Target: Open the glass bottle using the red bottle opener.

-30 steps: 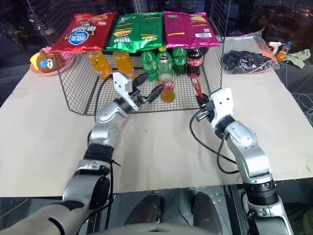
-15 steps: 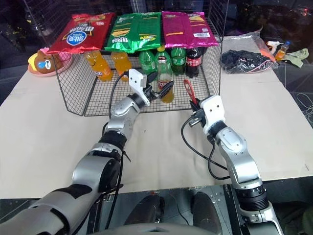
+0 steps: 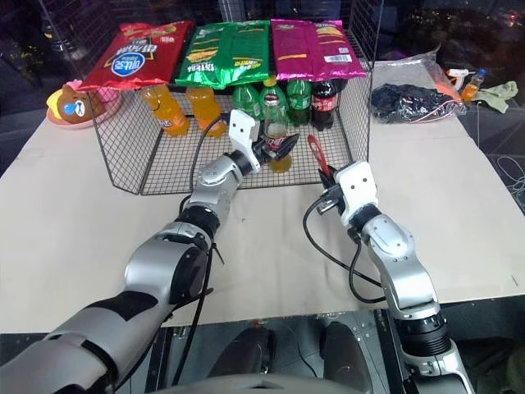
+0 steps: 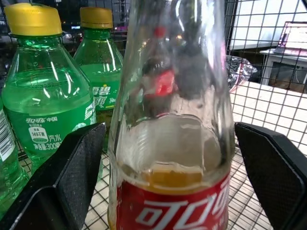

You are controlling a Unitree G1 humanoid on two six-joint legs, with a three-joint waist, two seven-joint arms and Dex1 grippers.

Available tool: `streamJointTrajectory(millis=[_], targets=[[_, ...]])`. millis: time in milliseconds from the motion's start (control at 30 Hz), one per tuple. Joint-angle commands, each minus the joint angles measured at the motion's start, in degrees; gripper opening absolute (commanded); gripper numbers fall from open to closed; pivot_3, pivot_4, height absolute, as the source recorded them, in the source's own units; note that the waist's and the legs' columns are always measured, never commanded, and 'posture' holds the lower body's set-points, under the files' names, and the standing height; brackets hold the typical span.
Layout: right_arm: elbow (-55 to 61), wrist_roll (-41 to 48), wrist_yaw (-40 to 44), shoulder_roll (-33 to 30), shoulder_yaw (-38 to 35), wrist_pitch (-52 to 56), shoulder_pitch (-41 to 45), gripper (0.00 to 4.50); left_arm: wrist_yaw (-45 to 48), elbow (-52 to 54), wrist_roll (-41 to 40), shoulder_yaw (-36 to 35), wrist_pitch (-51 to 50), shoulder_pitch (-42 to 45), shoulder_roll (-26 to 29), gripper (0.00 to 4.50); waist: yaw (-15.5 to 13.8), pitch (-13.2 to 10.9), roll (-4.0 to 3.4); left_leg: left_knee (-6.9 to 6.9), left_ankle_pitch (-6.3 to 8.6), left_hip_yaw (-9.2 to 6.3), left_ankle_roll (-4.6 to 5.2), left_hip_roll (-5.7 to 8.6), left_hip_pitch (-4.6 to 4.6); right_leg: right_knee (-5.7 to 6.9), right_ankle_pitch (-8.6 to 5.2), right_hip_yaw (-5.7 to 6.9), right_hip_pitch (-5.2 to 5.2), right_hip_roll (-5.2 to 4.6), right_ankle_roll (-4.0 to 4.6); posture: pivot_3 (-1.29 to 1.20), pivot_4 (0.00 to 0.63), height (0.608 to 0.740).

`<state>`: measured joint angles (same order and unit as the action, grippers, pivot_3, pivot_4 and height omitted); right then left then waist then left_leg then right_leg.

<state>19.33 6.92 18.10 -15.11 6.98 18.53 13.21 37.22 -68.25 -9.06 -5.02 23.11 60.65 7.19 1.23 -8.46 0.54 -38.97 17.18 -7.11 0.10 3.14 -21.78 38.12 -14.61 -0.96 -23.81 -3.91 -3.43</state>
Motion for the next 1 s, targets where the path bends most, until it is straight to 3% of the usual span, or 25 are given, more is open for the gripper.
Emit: streamJointTrajectory(millis=[33, 67, 367, 567, 767, 1000], targets=[[2.6, -0.2, -0.1, 0.4, -0.4, -1.1, 0.6, 0.0, 0.4, 0.0, 0.5, -0.7, 1.3, 1.7, 0.0, 2.91, 0.1, 0.0, 0.0, 0.0, 0.0, 0.0, 0.0, 0.0, 0.0, 0.0, 0.0, 0.0, 0.0, 0.0, 0.0, 0.0, 0.15, 0.74], [2.6, -0.2, -0.1, 0.5, -0.4, -1.1, 0.7, 0.0, 0.6, 0.0, 0.5, -0.8, 1.3, 1.6, 0.0, 2.56, 0.1, 0.0, 0.0, 0.0, 0.0, 0.0, 0.0, 0.0, 0.0, 0.01, 0.0, 0.0, 0.0, 0.0, 0.0, 0.0, 0.15, 0.74], [2.9, -0.4, -0.2, 0.3, -1.4, -0.9, 1.3, 0.0, 4.0, 5.6, -0.4, -1.4, 1.0, -1.2, 0.9, 2.57, 0.2, 0.0, 0.0, -0.03, 0.0, -0.01, 0.0, 0.01, 0.0, 0.02, 0.0, 0.0, 0.0, 0.0, 0.0, 0.0, 0.15, 0.74], [2.7, -1.1, -0.3, -1.1, -2.9, -1.4, 2.7, 0.0, 9.1, 32.3, -6.8, -0.7, -10.2, -13.3, 1.8, 2.57, 1.2, 0.0, -0.01, -0.03, 0.0, -0.01, 0.0, -0.04, -0.08, 0.04, 0.0, -0.06, -0.09, -0.04, 0.0, 0.0, 0.15, 0.74], [0.7, -1.2, -0.1, -2.4, -5.4, -1.9, 5.4, 0.0, 6.7, 63.6, -8.8, 2.2, -27.2, -30.3, 7.6, 2.57, 1.4, 0.0, -0.02, -0.01, 0.0, 0.12, -0.01, -0.26, -0.05, 0.26, 0.0, -0.28, -0.25, 0.02, 0.01, 0.0, 0.15, 0.74], [-1.4, -1.0, 0.5, -1.9, -5.4, -3.1, 7.1, 0.0, 3.9, 77.8, -11.0, 2.1, -35.4, -40.2, 11.1, 2.57, 0.8, 0.0, -0.03, -0.18, 0.0, 0.18, 0.0, -0.24, 0.0, 0.42, 0.0, -0.34, -0.23, 0.01, 0.01, 0.0, 0.15, 0.74]])
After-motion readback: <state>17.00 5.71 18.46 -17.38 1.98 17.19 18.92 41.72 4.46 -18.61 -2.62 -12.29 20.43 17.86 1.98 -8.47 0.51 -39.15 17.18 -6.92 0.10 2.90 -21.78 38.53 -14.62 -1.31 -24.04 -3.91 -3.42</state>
